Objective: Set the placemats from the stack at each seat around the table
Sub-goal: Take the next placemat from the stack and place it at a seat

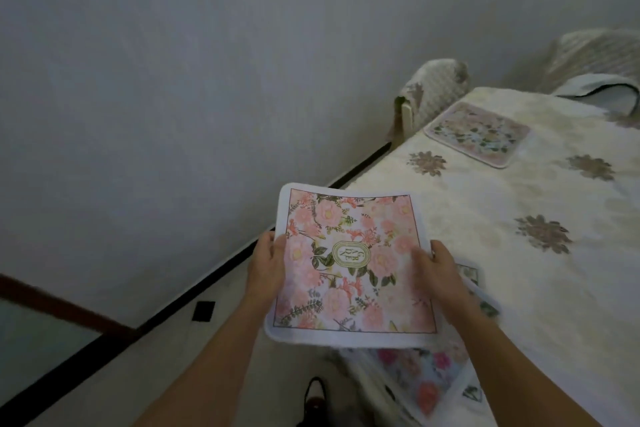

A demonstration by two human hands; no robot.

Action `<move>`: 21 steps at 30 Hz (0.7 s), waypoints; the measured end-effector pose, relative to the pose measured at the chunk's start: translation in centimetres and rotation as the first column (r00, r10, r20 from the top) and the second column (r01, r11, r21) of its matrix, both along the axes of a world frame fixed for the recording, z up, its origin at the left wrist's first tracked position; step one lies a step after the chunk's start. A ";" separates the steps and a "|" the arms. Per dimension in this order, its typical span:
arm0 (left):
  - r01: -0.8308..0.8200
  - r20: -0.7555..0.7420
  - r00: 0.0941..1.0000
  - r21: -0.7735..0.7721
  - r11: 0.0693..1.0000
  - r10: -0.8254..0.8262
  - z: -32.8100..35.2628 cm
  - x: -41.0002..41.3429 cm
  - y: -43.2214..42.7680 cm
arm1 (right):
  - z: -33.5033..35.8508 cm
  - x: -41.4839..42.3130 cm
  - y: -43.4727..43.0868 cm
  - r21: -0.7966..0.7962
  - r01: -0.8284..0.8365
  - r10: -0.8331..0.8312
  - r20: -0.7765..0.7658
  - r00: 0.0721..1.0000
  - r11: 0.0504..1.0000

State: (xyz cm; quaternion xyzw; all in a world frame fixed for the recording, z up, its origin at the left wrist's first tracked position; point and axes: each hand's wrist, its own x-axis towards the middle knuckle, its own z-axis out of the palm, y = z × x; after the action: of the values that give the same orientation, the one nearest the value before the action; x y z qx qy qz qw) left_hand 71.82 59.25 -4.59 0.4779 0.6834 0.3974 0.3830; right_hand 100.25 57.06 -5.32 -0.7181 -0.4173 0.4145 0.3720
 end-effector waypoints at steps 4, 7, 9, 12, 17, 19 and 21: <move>-0.193 -0.016 0.981 0.007 0.981 0.193 0.8 -5.2 -3.3 | -0.3 -5.6 1.4 -0.011 -0.172 0.172 -0.010 0.985 0.985; -0.286 -0.024 0.958 0.040 0.957 0.287 1.5 -8.3 -5.2 | 0.1 -9.5 2.0 -0.017 -0.253 0.253 -0.017 0.967 0.967; -0.342 -0.011 0.939 0.033 0.939 0.342 1.5 -10.1 -5.9 | -0.1 -11.5 2.7 -0.019 -0.299 0.299 -0.001 0.954 0.954; -0.396 -0.006 0.918 0.030 0.918 0.396 1.2 -12.4 -6.2 | -1.6 -13.4 4.6 0.012 -0.365 0.365 0.022 0.931 0.931; -0.414 0.027 0.910 0.047 0.909 0.413 0.3 -15.5 -3.8 | 0.0 -17.4 7.1 0.011 -0.365 0.364 0.054 0.930 0.931; -0.412 0.040 0.911 0.040 0.910 0.411 -0.3 -16.8 -2.0 | -0.1 -18.8 8.8 -0.004 -0.353 0.352 0.080 0.933 0.936; -0.403 0.058 0.914 0.028 0.915 0.401 -0.7 -18.3 0.3 | -0.1 -20.3 10.7 -0.010 -0.345 0.345 0.091 0.934 0.938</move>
State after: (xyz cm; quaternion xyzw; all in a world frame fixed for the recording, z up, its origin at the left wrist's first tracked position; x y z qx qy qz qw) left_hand 53.48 59.51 -5.34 0.3245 0.7489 0.4932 0.3010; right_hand 79.96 67.78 -5.42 -0.6509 -0.5547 0.4387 0.2761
